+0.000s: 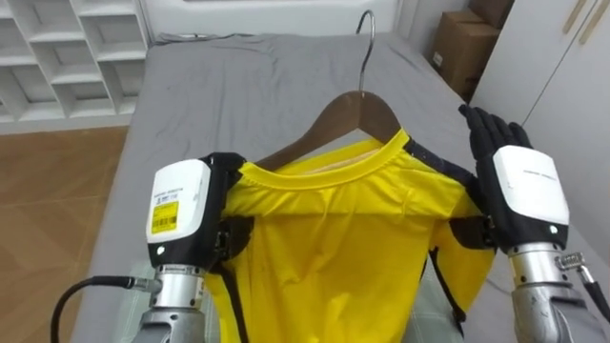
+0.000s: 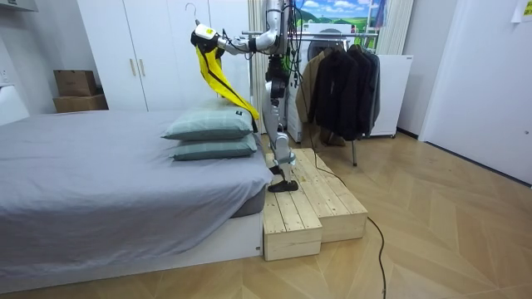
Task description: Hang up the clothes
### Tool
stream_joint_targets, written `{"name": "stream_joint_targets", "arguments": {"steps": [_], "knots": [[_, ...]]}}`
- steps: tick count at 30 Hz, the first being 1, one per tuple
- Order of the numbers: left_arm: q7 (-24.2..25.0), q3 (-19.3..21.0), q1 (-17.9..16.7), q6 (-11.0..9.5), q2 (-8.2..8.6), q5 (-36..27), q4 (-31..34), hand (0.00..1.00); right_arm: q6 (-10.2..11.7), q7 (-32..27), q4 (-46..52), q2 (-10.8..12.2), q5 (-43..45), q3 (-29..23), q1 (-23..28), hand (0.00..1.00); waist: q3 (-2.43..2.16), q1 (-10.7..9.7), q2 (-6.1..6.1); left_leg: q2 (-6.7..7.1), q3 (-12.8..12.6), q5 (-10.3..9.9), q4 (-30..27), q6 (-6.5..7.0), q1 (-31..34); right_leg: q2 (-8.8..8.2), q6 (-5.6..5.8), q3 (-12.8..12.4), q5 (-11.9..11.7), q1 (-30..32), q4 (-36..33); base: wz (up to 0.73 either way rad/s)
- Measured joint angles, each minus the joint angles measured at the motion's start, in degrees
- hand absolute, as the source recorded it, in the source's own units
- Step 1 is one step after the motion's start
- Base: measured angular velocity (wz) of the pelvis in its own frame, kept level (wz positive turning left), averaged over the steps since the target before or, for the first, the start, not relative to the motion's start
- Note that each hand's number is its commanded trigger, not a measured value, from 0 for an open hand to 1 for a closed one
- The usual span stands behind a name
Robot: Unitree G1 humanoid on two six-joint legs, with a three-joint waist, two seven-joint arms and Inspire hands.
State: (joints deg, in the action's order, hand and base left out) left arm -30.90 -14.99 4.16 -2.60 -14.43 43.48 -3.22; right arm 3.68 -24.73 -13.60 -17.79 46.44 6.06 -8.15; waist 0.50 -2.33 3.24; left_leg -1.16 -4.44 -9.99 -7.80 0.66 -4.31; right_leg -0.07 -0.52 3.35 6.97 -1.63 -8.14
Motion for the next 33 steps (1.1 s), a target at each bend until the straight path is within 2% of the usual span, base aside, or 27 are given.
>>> {"name": "stream_joint_targets", "arguments": {"steps": [8, 12, 21, 24, 33], "knots": [[0.0, 0.3, 0.9, 0.0, -0.24, 2.8, 0.0, 1.0, -0.1, 3.5, -1.4, 0.0, -1.2, 0.3, -0.1, 0.0, 0.05, 1.3, 0.23, -0.07, 0.0, 0.0, 0.0, 0.0, 0.6, 0.01, -0.01, 0.1, 0.0, 0.9, -0.6, 0.0], [0.2, 0.8, 0.9, 0.0, -0.42, 5.7, 0.0, 1.0, -0.6, 7.4, -1.4, -0.1, -1.4, 1.6, -0.2, 0.0, 0.1, 1.4, 0.34, -0.06, 0.0, 0.0, 0.0, 0.0, 0.6, -0.01, -0.01, 0.1, 0.0, 0.9, -0.6, 0.0], [0.2, 1.5, 0.9, 0.1, -1.36, 8.0, 0.0, 1.0, -1.8, 15.5, -1.2, -0.1, -2.1, 1.8, -0.2, 0.0, 0.12, 1.7, 0.42, -0.06, 0.7, 0.0, -0.1, 0.0, 0.8, -0.07, -0.01, 0.9, 0.0, 0.9, -0.7, 0.03], [0.2, 1.5, 1.0, 0.0, -1.97, 8.0, 0.1, 1.0, -1.8, 16.7, -1.3, -0.9, -2.9, 2.5, -0.2, 0.0, 0.11, 2.2, 0.44, -0.04, 0.7, 0.0, -0.1, 0.0, 0.9, -0.09, -0.01, 1.0, 0.0, 0.9, -0.6, 0.0], [0.2, 1.5, 1.0, 0.0, -1.67, 8.0, 0.6, 1.0, -1.9, 17.5, -1.3, -1.2, -1.7, 3.4, -0.2, 0.0, 0.1, 2.6, 0.64, 0.13, 1.3, 0.0, -0.8, 0.0, 1.4, -0.39, 0.0, 1.6, 0.0, 0.9, -0.6, 0.03]]}}
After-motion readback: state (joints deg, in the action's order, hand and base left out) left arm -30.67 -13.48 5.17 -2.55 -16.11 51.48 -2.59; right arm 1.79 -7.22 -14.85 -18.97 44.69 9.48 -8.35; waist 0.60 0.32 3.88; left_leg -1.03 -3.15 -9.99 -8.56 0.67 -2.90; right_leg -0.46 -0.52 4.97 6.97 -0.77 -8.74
